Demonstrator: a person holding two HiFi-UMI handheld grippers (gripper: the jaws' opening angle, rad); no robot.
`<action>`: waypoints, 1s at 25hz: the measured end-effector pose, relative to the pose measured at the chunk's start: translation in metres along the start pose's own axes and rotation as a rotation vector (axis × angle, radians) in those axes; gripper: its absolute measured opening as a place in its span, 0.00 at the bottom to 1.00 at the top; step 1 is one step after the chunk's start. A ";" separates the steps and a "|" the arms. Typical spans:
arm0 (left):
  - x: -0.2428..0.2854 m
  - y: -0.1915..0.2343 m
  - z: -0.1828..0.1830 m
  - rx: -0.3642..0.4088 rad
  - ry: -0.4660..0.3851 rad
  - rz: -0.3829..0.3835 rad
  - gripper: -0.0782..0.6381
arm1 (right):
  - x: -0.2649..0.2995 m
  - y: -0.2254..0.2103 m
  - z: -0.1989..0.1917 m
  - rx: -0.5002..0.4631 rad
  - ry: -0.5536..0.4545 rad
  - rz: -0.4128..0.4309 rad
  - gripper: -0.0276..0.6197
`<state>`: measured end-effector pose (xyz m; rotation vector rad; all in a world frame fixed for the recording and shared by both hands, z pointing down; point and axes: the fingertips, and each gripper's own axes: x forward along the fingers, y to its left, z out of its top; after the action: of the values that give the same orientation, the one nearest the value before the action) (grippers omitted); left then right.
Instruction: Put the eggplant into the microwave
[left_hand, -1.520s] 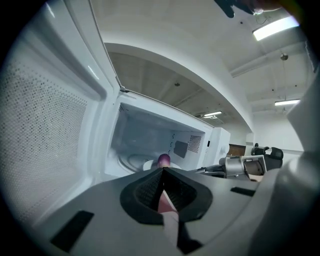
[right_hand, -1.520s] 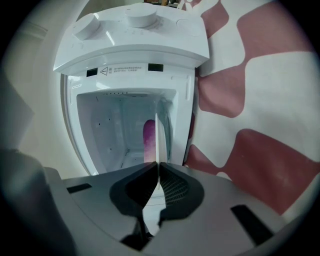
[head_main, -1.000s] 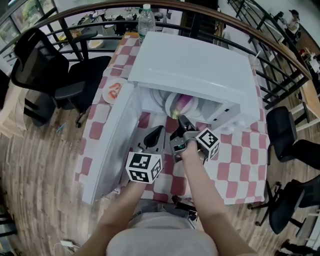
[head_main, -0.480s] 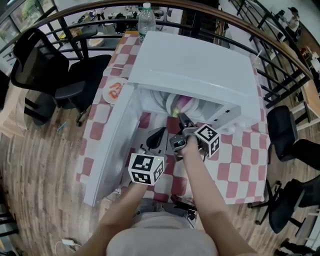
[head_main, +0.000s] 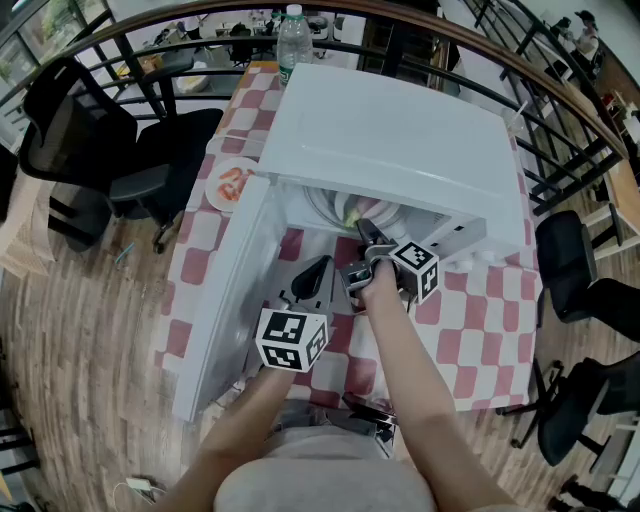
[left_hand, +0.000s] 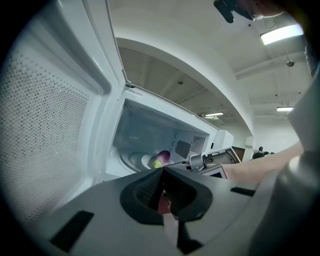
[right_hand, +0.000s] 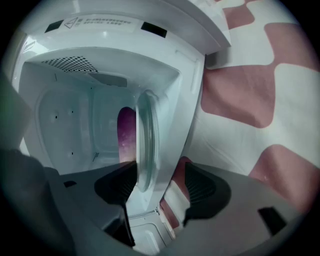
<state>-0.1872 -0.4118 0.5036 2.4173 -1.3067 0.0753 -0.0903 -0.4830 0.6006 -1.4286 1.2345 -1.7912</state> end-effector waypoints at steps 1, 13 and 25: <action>0.001 0.001 -0.001 -0.002 0.002 0.000 0.12 | 0.002 0.000 0.000 0.003 0.002 -0.001 0.51; 0.001 0.005 -0.004 -0.018 0.012 0.006 0.12 | 0.005 0.009 -0.002 0.037 0.007 0.044 0.52; -0.010 -0.001 0.001 -0.024 -0.011 0.065 0.12 | -0.028 0.013 -0.009 0.052 0.073 0.047 0.52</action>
<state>-0.1925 -0.4034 0.5000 2.3584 -1.3835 0.0637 -0.0918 -0.4621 0.5756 -1.3053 1.2382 -1.8447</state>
